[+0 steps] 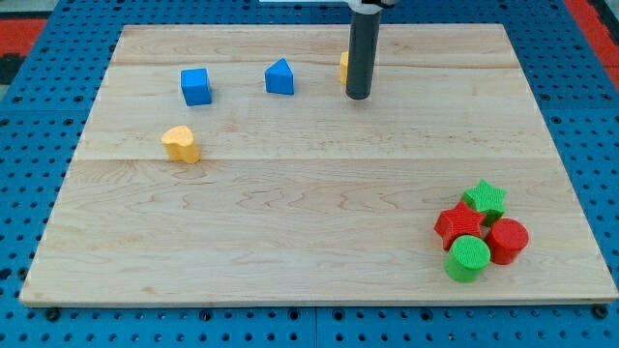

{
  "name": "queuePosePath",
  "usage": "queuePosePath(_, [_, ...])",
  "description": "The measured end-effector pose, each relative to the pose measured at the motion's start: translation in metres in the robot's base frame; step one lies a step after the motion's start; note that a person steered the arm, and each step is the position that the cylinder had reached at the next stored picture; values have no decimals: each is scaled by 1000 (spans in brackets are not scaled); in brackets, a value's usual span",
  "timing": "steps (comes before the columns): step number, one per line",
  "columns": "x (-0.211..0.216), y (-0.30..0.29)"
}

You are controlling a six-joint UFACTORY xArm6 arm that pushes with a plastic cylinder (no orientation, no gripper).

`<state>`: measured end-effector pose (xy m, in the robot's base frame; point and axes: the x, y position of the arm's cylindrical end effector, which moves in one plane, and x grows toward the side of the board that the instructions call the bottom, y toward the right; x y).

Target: Move the blue blocks and yellow heart to make a triangle

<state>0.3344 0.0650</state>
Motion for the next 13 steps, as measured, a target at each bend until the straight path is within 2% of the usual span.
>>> queuePosePath(1, [-13,-14])
queuePosePath(2, [-22,-59])
queuePosePath(3, [-2,-93])
queuePosePath(4, [-7,-118])
queuePosePath(5, [-22,-119])
queuePosePath(6, [17,-146])
queuePosePath(7, [13,-199])
queuePosePath(8, [14,-226])
queuePosePath(10, [117,-272])
queuePosePath(13, [125,-177])
